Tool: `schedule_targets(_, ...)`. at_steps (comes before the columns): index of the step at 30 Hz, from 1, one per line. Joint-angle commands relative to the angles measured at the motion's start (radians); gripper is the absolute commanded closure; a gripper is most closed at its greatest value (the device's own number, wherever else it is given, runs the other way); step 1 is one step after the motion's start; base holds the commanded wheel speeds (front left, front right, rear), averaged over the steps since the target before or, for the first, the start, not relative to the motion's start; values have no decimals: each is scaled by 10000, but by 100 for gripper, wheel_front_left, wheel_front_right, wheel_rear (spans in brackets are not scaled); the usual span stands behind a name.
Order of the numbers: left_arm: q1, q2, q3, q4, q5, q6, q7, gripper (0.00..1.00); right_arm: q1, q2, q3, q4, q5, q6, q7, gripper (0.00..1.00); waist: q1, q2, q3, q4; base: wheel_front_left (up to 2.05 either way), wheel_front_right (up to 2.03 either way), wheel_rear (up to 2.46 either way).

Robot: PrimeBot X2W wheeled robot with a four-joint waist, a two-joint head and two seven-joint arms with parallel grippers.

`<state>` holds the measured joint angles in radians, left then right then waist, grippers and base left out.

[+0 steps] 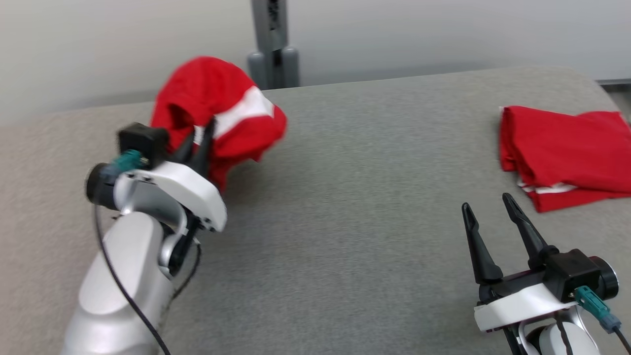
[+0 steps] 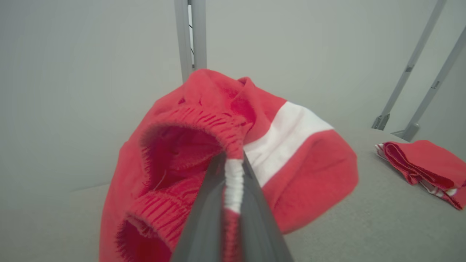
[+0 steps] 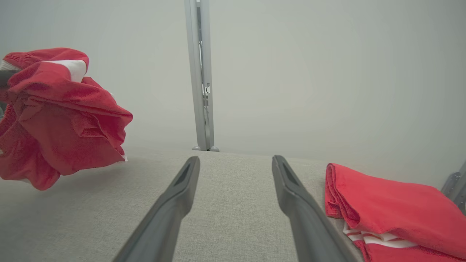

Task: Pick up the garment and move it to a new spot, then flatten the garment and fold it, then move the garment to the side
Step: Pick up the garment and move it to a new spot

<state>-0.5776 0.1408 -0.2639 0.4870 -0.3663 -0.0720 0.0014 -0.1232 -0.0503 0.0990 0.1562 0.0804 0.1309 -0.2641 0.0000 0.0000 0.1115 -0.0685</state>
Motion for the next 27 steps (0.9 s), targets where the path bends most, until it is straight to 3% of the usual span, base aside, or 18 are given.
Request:
schedule_targets(1, 126, 7, -161, -135, 138, -86, 73, 100, 98, -39, -77, -48, 57, -4, -1, 0, 0, 0, -126, -533, 0, 0, 0)
schedule_targets(13, 489, 143, -2088, -697, 1665, -167, -100, 100, 37, -22, -111, -186, 384, -4, -1, 0, 0, 0, 245, -1941, 0, 0, 0)
schedule_targets(22, 548, 418, -3489, 458, 3119, -29, -779, 100, -136, -23, -48, -247, 541, -4, -1, 0, 0, 0, 678, -2320, 0, 0, 0)
schedule_targets(27, 648, 232, -3521, 1192, 3120, 291, -1206, 100, -119, -24, -44, -240, 532, -4, -1, 0, 0, 0, 707, -2336, 0, 0, 0)
